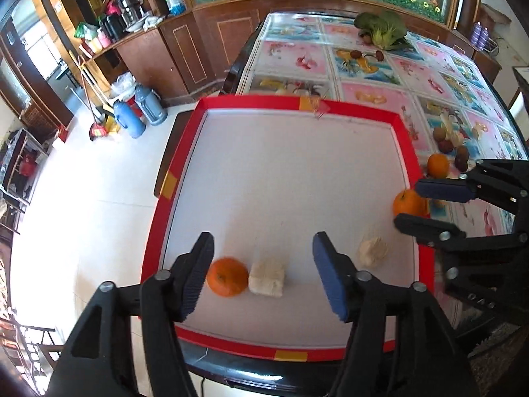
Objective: Organize fruits
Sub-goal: 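Grasp the white cube with the left gripper while the right carries the cake to the tray, then release both items on the tray and move both grippers back over the table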
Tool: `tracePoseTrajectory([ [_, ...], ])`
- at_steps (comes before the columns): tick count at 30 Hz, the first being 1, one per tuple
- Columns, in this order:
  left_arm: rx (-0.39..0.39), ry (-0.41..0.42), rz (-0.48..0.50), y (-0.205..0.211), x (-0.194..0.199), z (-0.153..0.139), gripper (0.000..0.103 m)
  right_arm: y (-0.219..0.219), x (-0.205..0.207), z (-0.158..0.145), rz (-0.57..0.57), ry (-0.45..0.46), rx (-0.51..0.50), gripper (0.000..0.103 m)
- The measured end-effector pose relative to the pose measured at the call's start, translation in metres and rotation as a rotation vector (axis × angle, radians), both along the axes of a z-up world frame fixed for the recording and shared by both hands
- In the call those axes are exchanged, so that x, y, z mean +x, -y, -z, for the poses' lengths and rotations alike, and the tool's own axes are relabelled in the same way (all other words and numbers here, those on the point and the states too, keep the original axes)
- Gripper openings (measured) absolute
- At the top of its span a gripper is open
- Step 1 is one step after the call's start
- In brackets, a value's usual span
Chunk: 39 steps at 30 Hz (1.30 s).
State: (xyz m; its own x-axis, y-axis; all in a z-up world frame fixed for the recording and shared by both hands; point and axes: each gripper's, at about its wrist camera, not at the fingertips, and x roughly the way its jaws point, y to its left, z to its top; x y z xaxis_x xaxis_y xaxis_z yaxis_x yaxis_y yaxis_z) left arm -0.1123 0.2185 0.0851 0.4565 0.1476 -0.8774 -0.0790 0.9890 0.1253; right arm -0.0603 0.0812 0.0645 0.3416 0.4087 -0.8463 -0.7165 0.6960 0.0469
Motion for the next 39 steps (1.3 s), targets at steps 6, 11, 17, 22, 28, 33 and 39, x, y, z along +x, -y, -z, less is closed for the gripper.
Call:
tracePoseTrajectory([
  [6,-0.010,0.013,0.053,0.024,0.014,-0.008,0.066,0.032,0.006,-0.006,0.089,0.005,0.029,0.037],
  [11,-0.017,0.009,0.094,0.047,0.023,-0.009,0.067,0.059,0.011,-0.006,0.148,-0.005,0.037,0.037],
  [17,-0.022,-0.001,0.133,0.075,0.036,-0.008,0.067,0.088,0.013,-0.005,0.198,-0.015,0.041,0.037],
  [22,-0.033,-0.008,0.165,0.097,0.046,-0.005,0.067,0.115,0.018,0.000,0.234,-0.032,0.037,0.037],
  [28,-0.098,-0.033,0.218,0.117,0.056,0.000,0.067,0.140,0.025,0.013,0.256,-0.096,0.024,0.037],
  [33,-0.183,-0.059,0.286,0.125,0.054,0.002,0.067,0.140,0.030,0.020,0.225,-0.128,0.032,0.036],
  [39,-0.240,-0.096,0.360,0.135,0.038,0.003,0.067,0.121,0.034,0.024,0.158,-0.152,0.061,0.036],
])
